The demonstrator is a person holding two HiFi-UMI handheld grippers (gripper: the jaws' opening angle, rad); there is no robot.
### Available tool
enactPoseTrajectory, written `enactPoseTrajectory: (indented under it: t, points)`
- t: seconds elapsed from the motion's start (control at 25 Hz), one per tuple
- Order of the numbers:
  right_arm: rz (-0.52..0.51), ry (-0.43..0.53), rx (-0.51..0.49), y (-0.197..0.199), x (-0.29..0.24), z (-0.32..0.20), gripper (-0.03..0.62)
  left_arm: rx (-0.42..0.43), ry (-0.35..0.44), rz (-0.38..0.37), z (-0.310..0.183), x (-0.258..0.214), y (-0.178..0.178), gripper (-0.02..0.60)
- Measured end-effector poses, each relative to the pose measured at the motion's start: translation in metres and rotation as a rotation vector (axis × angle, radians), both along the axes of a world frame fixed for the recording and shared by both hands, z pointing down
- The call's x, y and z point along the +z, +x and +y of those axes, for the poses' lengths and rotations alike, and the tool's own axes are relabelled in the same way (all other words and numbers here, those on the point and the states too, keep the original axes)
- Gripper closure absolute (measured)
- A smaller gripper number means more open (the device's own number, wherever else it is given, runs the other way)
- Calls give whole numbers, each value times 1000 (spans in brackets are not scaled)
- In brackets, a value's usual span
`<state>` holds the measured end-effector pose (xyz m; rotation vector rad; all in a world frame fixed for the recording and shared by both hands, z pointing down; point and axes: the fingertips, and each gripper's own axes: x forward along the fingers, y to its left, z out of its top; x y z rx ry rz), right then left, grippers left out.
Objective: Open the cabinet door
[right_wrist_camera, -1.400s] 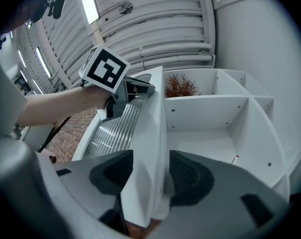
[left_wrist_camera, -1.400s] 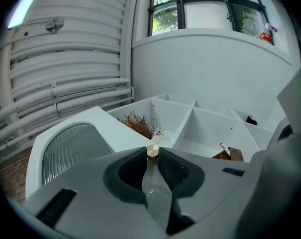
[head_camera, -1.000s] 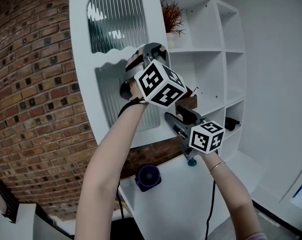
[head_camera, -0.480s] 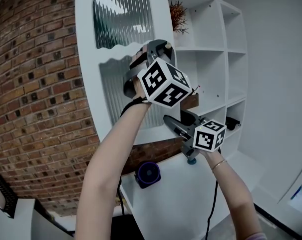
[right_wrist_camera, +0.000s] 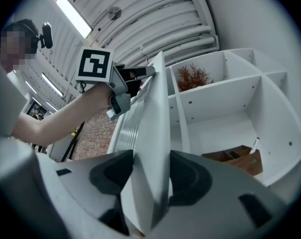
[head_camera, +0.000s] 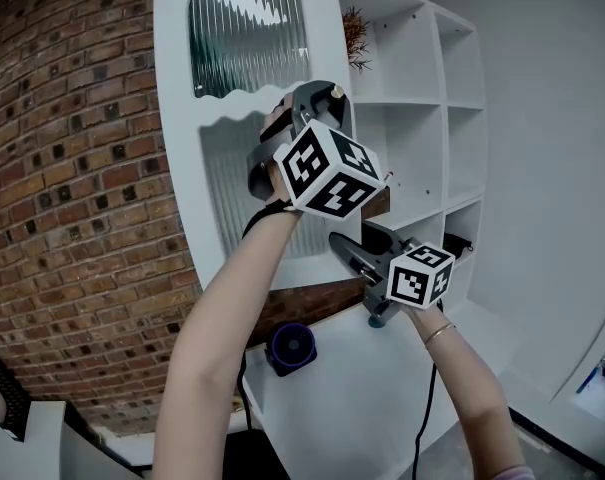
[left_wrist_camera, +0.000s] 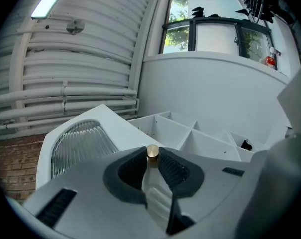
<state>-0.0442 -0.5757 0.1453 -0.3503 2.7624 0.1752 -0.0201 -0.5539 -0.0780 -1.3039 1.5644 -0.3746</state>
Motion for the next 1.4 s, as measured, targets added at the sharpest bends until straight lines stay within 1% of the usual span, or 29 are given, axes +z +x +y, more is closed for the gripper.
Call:
enactPoseTrajectory:
  t: [0.32,0.64,1.04,1.4]
  points:
    - [-7,-3,37,11,0,20,385,53,8,12,21,0,8,509]
    - [-8,5,85,22,-1,43,402,112,10,40,46,-1,14,509]
    - [2,30,168,30,1,76,411,177,21,63,82,1,18,506]
    - [-11,43,257,38,1,118,428,263,36,78,124,1,20,503]
